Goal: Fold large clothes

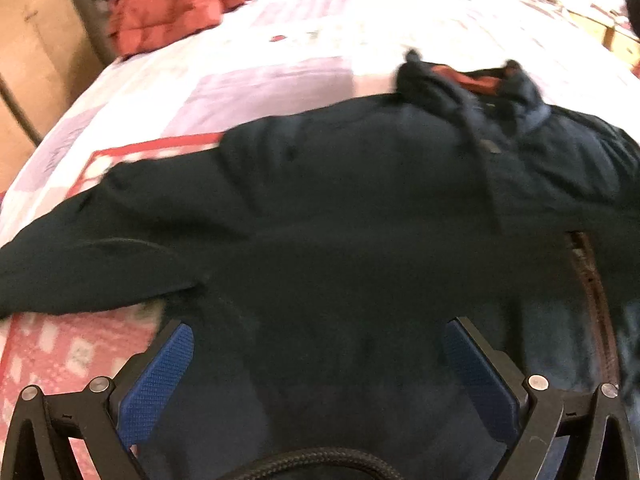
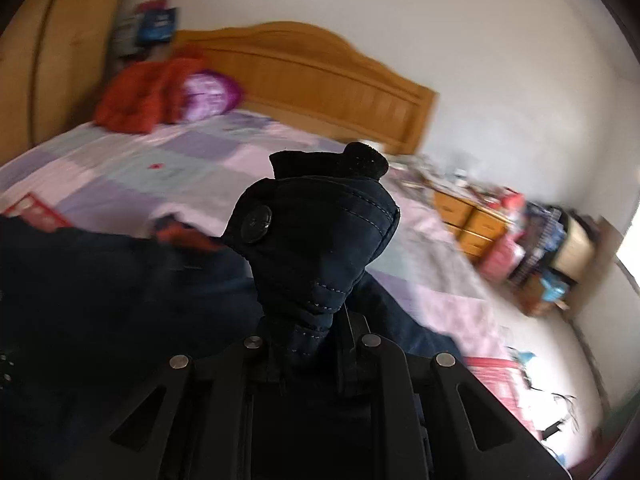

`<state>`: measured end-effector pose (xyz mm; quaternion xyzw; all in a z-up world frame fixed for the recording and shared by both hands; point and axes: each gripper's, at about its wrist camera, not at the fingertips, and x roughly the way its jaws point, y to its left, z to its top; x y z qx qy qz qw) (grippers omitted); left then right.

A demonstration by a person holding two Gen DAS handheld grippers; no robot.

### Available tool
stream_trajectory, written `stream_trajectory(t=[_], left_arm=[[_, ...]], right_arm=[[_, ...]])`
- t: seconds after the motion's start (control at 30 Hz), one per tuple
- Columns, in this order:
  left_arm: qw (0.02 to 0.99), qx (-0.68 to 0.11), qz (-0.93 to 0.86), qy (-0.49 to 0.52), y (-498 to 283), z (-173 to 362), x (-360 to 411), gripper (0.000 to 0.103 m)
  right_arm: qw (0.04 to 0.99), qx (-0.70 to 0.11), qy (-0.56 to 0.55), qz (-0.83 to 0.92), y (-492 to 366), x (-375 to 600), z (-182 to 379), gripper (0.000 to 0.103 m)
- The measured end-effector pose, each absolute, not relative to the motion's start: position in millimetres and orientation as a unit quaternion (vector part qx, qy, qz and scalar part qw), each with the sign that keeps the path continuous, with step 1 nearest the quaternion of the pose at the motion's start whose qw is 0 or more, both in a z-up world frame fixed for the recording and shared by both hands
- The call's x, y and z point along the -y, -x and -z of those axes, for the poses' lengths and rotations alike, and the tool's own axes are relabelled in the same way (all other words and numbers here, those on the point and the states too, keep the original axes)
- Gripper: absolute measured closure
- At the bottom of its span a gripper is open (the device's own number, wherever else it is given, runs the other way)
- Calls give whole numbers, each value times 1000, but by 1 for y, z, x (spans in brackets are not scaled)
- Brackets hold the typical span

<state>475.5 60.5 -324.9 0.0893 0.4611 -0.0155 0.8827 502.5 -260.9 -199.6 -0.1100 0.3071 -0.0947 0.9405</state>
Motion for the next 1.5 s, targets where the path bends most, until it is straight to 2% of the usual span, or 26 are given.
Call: stream_trajectory(t=[0.3,0.63,0.73,0.77,0.8,0.87,1.07,1.2,1.37,1.5], left_arm=[[881,-466,-12,-77,-469,332,-132,0],[880,-472,-8,-61,-470,346,-151,0],[880,-470,-9,-60,-469,345,-151,0],[880,-470,-10,-60,-470,345,-151,0],[880,-470,-10,-60,-470,345,-151,0],[880,-470,-10,-62,-472,344,-149,0],[883,-465,-2,-67,-481,334,-133,0],[889,-452,25,-59,-498,318,-105,0],[898,-430,81,-43,-525,297,-44,0],[882,-453,114,-59,-552,316,12,0]], right_arm=[[922,-371,108,1,-569,104,286,85],[905,-412,101,-5,-587,56,338,84],[899,-429,78,-38,-583,59,339,73],[897,-432,70,-57,-581,54,341,57],[897,-432,65,-71,-577,53,339,34],[898,-422,72,-101,-569,41,339,23],[905,-401,60,-131,-542,43,319,22],[914,-391,21,-107,-523,94,296,22],[918,-395,30,-21,-510,177,291,22],[910,-414,13,30,-513,234,299,22]])
